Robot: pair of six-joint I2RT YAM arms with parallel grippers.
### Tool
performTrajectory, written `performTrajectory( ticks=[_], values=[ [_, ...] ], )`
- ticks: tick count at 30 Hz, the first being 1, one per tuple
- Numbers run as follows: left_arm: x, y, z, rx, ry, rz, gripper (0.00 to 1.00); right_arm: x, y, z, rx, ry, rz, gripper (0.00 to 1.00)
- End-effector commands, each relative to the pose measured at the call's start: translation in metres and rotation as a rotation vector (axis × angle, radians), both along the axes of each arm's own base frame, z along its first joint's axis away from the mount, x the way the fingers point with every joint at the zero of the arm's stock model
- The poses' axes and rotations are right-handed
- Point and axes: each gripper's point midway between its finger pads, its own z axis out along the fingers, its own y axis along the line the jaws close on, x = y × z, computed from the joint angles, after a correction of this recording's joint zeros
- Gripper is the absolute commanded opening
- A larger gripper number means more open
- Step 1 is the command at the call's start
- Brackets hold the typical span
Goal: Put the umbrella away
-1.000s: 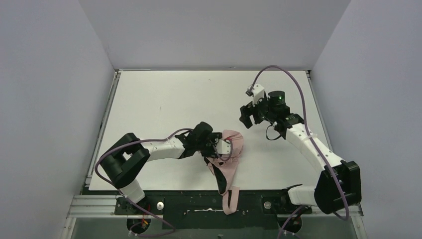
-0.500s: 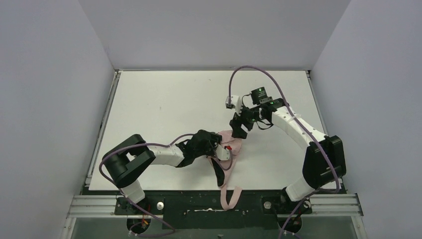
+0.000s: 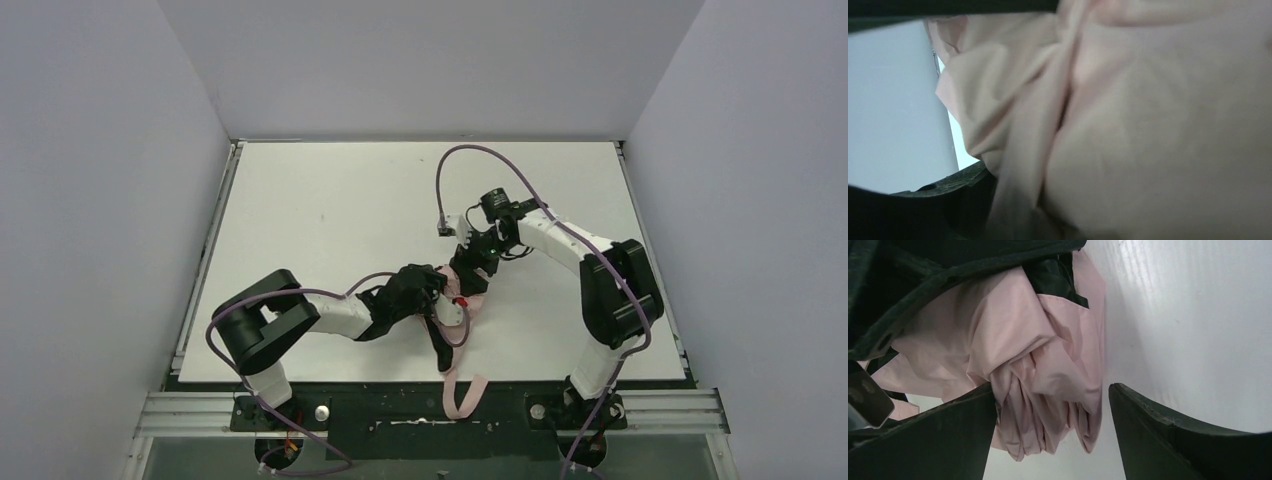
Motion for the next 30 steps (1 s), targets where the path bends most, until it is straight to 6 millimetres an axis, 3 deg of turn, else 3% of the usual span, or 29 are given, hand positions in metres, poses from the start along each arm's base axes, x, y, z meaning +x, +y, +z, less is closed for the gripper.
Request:
performTrajectory(
  ticks=[1,7,12,15,20,26,30],
  values=[
    [0.005,0.007,-0.004,0.038,-0.043,0.032,0.0,-0.003,0.002,-0.023,-0.072,0.017,0.041,0.8],
    [0.007,0.006,-0.002,0.027,-0.06,0.06,0.0,-0.007,-0.001,-0.05,-0.12,0.071,0.041,0.75],
    [0.011,0.003,0.01,-0.019,-0.082,0.1,0.0,-0.006,-0.003,-0.061,-0.143,0.109,0.036,0.42],
    [0.01,0.001,0.022,-0.059,-0.081,0.125,0.23,0.0,-0.006,-0.064,-0.158,0.094,0.014,0.27],
    [-0.009,-0.002,0.042,-0.153,-0.016,0.15,0.59,0.02,-0.012,-0.063,-0.189,-0.024,-0.029,0.16],
    [-0.05,-0.001,0.07,-0.314,0.131,0.155,0.78,0.036,-0.021,-0.063,-0.24,-0.177,-0.025,0.06],
    [-0.081,0.008,0.089,-0.421,0.248,0.141,0.8,0.043,-0.02,-0.062,-0.23,-0.227,-0.041,0.06]
  ],
)
